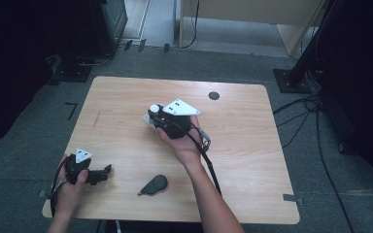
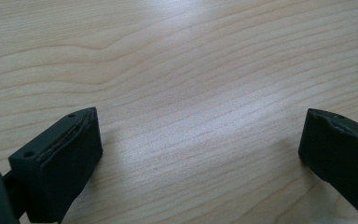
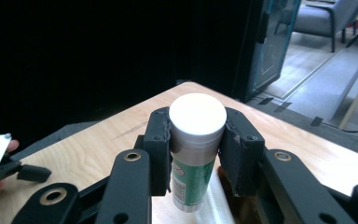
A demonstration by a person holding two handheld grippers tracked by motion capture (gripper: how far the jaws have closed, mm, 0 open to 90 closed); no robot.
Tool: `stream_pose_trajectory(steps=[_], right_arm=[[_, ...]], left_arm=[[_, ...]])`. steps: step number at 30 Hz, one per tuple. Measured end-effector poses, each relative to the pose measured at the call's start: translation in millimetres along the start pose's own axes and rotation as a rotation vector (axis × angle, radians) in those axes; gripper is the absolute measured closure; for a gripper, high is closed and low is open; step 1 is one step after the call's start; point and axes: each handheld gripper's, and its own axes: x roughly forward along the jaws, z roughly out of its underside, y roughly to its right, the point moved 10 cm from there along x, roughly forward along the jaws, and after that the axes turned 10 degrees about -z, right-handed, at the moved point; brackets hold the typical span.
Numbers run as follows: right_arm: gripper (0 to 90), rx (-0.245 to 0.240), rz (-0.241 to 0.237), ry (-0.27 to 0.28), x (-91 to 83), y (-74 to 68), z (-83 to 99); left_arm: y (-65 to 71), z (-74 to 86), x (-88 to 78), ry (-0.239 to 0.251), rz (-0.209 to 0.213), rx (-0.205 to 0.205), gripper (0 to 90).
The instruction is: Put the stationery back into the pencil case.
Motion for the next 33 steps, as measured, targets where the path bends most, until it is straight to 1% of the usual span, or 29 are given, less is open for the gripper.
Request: stream_pose_trajectory(steps=[6, 8, 9, 10, 11, 13, 15, 18, 19, 20, 21, 27, 28, 29, 33], right_arm=[[65.6, 0.001, 0.044, 0.021, -16.3, 16.8, -5.9], [65.5, 0.002, 0.051, 0.024, -18.9, 19.6, -6.4], [65.5, 0.001, 0.066, 0.029, -24.3, 25.5, -7.2], [65.5, 0.001, 0.066, 0.029, -24.3, 25.5, -7.2], [65.5, 0.002, 0.082, 0.025, -28.9, 30.4, -5.9], [65.6, -0.004, 0.088, 0.024, -30.3, 32.9, -5.2], [65.5, 0.007, 0.107, 0.014, -35.6, 41.0, 1.5], [65.5, 0.019, 0.117, 0.003, -38.8, 46.8, 9.8], [65.5, 0.019, 0.117, 0.003, -38.8, 46.8, 9.8], [65.5, 0.022, 0.121, -0.014, -40.8, 50.0, 17.8], [65.6, 0.026, 0.123, -0.019, -41.5, 50.9, 20.5], [65.5, 0.034, 0.111, -0.065, -50.6, 57.9, 44.5], [65.5, 0.034, 0.111, -0.065, -50.6, 57.9, 44.5], [65.5, 0.038, 0.101, -0.084, -53.4, 58.8, 52.7], [65.5, 0.043, 0.093, -0.124, -58.5, 61.6, 68.2]], left_arm=[[0.0, -0.1, 0.2, 0.002, -0.001, 0.000, 0.0], [0.0, -0.1, 0.2, 0.002, -0.001, 0.000, 0.0], [0.0, -0.1, 0.2, 0.002, -0.001, -0.001, 0.0], [0.0, -0.1, 0.2, 0.002, -0.001, -0.001, 0.0], [0.0, -0.2, 0.2, 0.003, -0.001, -0.001, 0.0], [0.0, -0.2, 0.2, 0.003, -0.001, -0.001, 0.0], [0.0, -0.2, 0.2, 0.003, -0.001, -0.001, 0.0], [0.0, -0.2, 0.3, 0.003, -0.002, -0.001, 0.0], [0.0, -0.2, 0.3, 0.003, -0.002, -0.001, 0.0], [0.1, -0.2, 0.2, 0.003, -0.001, -0.001, 0.0], [0.1, -0.2, 0.3, 0.003, -0.001, -0.001, 0.0], [0.0, -0.2, 0.2, 0.002, -0.001, -0.001, 0.0], [0.0, -0.2, 0.2, 0.002, -0.001, -0.001, 0.0], [0.0, -0.1, 0.2, 0.002, -0.001, -0.001, 0.0], [0.0, -0.2, 0.2, 0.002, -0.001, -0.001, 0.0]])
